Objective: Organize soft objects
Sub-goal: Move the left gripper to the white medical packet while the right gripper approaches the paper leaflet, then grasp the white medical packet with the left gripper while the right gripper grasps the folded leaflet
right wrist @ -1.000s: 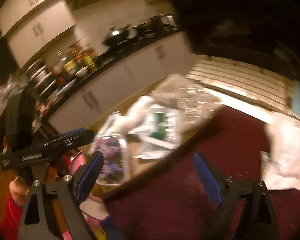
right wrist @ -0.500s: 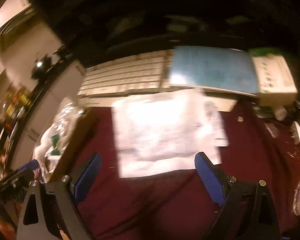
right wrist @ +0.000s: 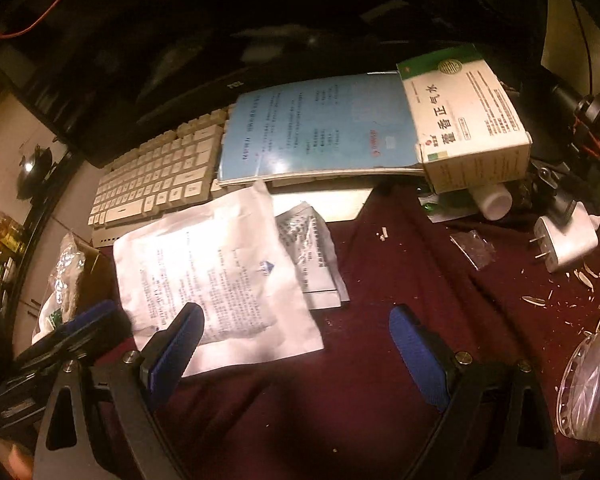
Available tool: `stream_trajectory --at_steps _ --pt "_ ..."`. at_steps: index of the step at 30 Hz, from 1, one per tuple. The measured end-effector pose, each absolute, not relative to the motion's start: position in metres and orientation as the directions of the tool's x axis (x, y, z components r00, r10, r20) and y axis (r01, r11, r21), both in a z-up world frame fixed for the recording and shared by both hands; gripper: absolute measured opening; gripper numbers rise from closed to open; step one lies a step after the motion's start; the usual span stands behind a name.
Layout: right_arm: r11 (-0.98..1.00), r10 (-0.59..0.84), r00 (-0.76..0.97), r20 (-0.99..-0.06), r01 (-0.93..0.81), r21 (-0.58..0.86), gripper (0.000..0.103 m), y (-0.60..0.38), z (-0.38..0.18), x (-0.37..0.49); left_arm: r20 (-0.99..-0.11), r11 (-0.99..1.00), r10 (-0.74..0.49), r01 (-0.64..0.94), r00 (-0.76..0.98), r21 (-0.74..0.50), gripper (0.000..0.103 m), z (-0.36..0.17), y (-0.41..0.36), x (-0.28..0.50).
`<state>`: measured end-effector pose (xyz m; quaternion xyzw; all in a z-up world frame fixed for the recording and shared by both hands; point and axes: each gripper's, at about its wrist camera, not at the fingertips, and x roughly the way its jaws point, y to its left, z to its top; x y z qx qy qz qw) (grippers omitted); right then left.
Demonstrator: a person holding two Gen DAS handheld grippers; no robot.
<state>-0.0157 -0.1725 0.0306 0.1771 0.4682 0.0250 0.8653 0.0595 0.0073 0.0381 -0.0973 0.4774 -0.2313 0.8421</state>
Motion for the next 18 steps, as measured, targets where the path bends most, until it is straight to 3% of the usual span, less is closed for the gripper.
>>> stream_trajectory --at_steps 6,12,18 --pt "0.943 0.164 0.558 -0.813 0.154 0.296 0.096 -0.181 0.024 -0.01 -0.74 0.855 -0.515 0.318 0.432 -0.409 0.033 0.043 -0.003 0.061" --pt "0.933 0.178 0.547 -0.818 0.169 0.316 0.08 -0.189 0.016 -0.005 -0.735 0.835 -0.544 0.353 0.404 -0.423 0.031 0.043 -0.018 0.061" --pt "0.892 0.298 0.526 -0.797 0.144 0.429 0.064 -0.189 0.006 0.0 -0.752 0.83 -0.548 0.349 0.366 -0.436 0.032 0.029 -0.029 0.065"
